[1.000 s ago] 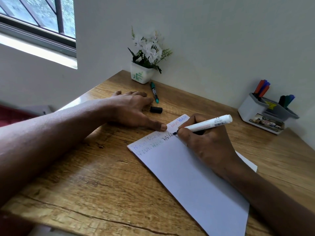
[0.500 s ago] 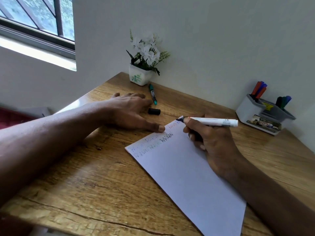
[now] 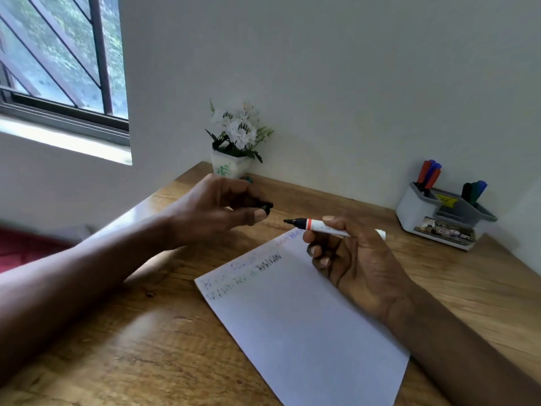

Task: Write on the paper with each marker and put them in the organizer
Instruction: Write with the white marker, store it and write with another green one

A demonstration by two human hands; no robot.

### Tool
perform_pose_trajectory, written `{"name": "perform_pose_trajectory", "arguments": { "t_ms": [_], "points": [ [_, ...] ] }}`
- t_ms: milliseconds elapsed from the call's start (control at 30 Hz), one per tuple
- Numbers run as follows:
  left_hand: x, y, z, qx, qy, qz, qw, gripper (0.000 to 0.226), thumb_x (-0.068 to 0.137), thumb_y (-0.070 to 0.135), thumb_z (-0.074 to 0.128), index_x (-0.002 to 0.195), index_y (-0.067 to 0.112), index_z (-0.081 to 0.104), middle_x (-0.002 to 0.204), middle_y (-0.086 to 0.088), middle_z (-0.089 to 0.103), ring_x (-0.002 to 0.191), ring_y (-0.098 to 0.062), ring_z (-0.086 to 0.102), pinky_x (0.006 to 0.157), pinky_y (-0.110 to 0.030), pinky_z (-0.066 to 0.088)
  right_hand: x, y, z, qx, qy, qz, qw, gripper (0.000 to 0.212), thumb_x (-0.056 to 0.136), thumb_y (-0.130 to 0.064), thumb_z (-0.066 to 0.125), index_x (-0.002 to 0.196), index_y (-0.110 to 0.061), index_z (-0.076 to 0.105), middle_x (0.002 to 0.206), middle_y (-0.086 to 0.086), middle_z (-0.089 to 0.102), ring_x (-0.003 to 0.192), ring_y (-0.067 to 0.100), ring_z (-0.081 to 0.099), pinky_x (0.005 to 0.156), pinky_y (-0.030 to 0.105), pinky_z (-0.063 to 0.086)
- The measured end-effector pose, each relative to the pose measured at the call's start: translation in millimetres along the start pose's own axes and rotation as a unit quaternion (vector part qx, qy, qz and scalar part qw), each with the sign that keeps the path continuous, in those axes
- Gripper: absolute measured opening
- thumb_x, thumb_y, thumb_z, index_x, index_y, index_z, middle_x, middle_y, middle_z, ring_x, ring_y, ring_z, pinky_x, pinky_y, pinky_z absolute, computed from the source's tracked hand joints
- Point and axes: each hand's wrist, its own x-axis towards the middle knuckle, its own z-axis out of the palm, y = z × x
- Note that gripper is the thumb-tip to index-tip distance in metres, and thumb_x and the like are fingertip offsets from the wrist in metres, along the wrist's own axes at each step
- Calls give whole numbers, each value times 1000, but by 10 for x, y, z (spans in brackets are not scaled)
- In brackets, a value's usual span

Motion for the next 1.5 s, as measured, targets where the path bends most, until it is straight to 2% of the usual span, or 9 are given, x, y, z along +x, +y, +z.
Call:
{"name": "perform_pose_trajectory", "arguments": {
  "t_ms": [100,233,333,600,1000,1133,1267,1400,1500],
  "points": [
    [-28,62,38,-7,-14,25,1000,24,87,22,78,110,13,79,99,5,80,91,-6,73,75,-22,57,-1,7,-15,-6,-7,3,1000,44,72,-24,65,106,2,71,81,14,69,61,15,53,49,20,43],
    [-20,106,110,-8,-24,47,999,20,89,10,78,108,12,79,99,6,80,90,-9,74,71,-22,56,-29,4,13,-38,-26,-16,999,20,73,-23,65,77,-11,81,84,15,74,60,15,55,51,20,44],
    [-32,125,150,-55,-34,58,996,26,86,10,78,112,6,78,105,-3,80,95,-18,76,78,-28,61,-43,35,24,-72,-37,-52,995,23,75,-23,70,89,-7,79,89,18,75,61,15,59,51,20,45],
    [-60,167,216,-226,-14,-18,974,39,75,12,88,101,-12,72,94,-34,70,69,-16,65,61,-25,56,-48,-2,97,-79,32,-104,991,25,90,-29,64,76,-9,61,53,4,54,39,10,39,39,20,24],
    [-57,266,347,-297,-31,-79,951,30,77,17,88,95,-3,74,84,-13,73,67,-14,63,59,-24,56,-22,82,200,-49,64,-151,985,32,98,-21,59,66,-14,59,50,7,57,35,14,44,32,16,25],
    [-53,236,277,-216,-27,-34,975,41,83,30,86,107,-1,74,96,-13,77,79,-17,69,71,-29,58,-47,69,157,-121,31,-215,969,22,89,-26,71,71,-14,73,59,11,64,45,17,52,39,22,37],
    [3,160,146,33,30,-1,999,67,82,70,64,126,20,68,116,4,75,105,-8,71,92,-35,60,34,-7,65,-100,47,-254,961,23,78,-16,81,91,1,75,65,8,61,56,15,52,49,22,43],
    [-5,117,120,281,-84,-125,948,110,73,92,35,161,25,32,167,-1,35,147,-21,41,116,-41,37,77,-68,-35,-103,100,-245,959,12,87,-16,73,96,-9,77,78,5,63,68,10,51,62,24,44],
    [28,123,183,364,-159,-180,900,133,63,102,19,167,20,8,175,0,5,160,-19,12,129,-45,9,87,-149,-113,-131,135,-249,950,12,98,-21,61,94,-14,70,82,0,70,87,16,66,78,32,55]
  ]
}}
